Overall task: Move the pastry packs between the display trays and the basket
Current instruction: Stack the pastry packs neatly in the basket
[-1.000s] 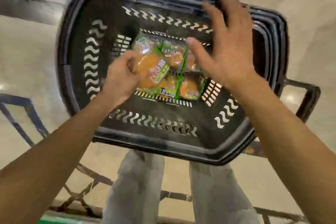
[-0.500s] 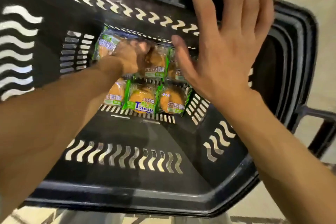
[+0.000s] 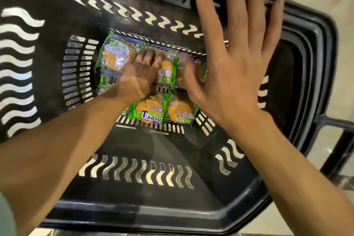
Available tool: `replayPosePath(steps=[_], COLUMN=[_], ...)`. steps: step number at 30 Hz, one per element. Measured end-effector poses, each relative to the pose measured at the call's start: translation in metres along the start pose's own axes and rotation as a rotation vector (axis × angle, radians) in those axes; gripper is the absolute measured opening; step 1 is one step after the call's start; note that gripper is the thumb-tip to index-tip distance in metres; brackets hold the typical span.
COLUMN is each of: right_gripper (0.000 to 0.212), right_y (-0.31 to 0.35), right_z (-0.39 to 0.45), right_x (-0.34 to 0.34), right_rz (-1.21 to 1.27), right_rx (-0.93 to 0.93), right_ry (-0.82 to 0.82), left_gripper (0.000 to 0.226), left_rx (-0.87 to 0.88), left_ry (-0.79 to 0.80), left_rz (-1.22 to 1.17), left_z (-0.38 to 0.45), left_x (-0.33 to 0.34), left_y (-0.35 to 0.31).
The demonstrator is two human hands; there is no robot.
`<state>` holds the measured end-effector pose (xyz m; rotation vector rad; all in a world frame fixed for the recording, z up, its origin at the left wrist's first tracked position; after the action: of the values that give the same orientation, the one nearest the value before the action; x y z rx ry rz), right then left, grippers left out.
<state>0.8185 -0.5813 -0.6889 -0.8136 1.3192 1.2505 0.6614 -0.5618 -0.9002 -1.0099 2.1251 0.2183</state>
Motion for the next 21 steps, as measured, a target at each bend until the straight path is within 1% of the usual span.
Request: replayPosePath(steps=[2, 6, 11, 13, 15, 17, 19, 21], right_gripper=[0.063, 0.065, 0.064, 0.066, 0.069, 0.068, 0.065, 0.063], right_y=[0.001, 0.000, -0.001, -0.001, -0.001, 0.001, 0.010, 0.025], right_z=[-0.005, -0.004, -0.005, -0.004, -0.004, -0.010, -0.023, -0.034], right_x=[0.000, 0.003, 0.005, 0.003, -0.003, -0.017, -0.046, -0.092], right_rz=[0.008, -0.001, 0.001, 0.005, 0.047, 0.120, 0.157, 0.184], right_rx=[-0.015, -0.012, -0.027, -0.033, -0.049, -0.048, -0.033, -0.012], right_ry=[0.024, -0.004, -0.012, 0.025, 0.098, 0.182, 0.246, 0.284], left_gripper=[0.100, 0.102, 0.108, 0.110, 0.104, 0.099, 0.095, 0.088], left_rx=[-0.002, 0.021, 0.003, 0.020, 0.058, 0.105, 0.201, 0.297], left_ry=[0.004, -0.015, 0.008, -0.007, -0.043, -0.117, -0.271, -0.427], left_rz=[0.024, 0.007, -0.022, -0.036, -0.038, -0.037, -0.079, -0.173], left_z=[0.004, 0.006, 0.002, -0.011, -0.035, -0.071, -0.118, -0.177], left_x=[0.002, -0.001, -0.005, -0.016, -0.033, -0.055, -0.088, -0.133], left_y=[0.002, 0.005, 0.006, 0.002, -0.005, -0.013, -0.019, -0.023])
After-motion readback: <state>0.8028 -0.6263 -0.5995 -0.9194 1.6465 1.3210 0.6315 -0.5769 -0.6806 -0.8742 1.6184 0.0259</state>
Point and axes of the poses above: each hand's wrist, its own z-axis towards the middle knuckle, its own x-axis out of the palm, y = z × x, the point moved 4 cm from there along z, towards the middle knuckle, and after that the axes turned 11 degrees about x, right-handed, at the moved point
